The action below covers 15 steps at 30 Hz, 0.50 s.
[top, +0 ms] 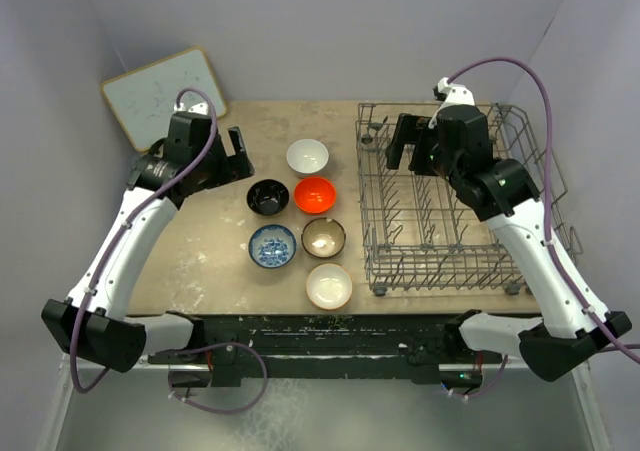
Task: Load the bowls into the dish rack
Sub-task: Pick up the bowl from the center of the board.
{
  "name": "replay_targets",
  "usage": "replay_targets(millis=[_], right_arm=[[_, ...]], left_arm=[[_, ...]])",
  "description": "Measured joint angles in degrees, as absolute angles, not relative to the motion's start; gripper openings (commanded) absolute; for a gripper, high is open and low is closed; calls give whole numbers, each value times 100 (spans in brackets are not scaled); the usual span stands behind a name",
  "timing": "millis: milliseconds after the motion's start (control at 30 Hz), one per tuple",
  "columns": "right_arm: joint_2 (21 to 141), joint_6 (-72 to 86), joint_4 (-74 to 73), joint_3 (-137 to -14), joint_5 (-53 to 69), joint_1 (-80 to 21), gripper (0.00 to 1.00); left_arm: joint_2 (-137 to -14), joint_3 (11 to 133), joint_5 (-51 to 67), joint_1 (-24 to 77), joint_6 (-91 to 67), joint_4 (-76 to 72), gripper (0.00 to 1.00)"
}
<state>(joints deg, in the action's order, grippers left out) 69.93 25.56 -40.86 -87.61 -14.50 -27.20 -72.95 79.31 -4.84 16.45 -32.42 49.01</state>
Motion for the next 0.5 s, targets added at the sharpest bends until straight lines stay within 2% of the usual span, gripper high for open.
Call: replay_targets(millis=[167, 300, 500], right_arm=[[6989, 2547, -4080, -8761, -1599, -2720, 100], [6991, 2519, -4032, -8761, -1656, -2720, 91], [7279, 2502, -4040, -8973, -1778, -3242, 88]], left_arm=[[-7057, 7931, -449, 1645, -3181, 4901, 99], [-6751, 7929, -384, 1645, -2950, 4901, 99], [-5881, 7931, -587, 1645, -2554, 4917, 99]])
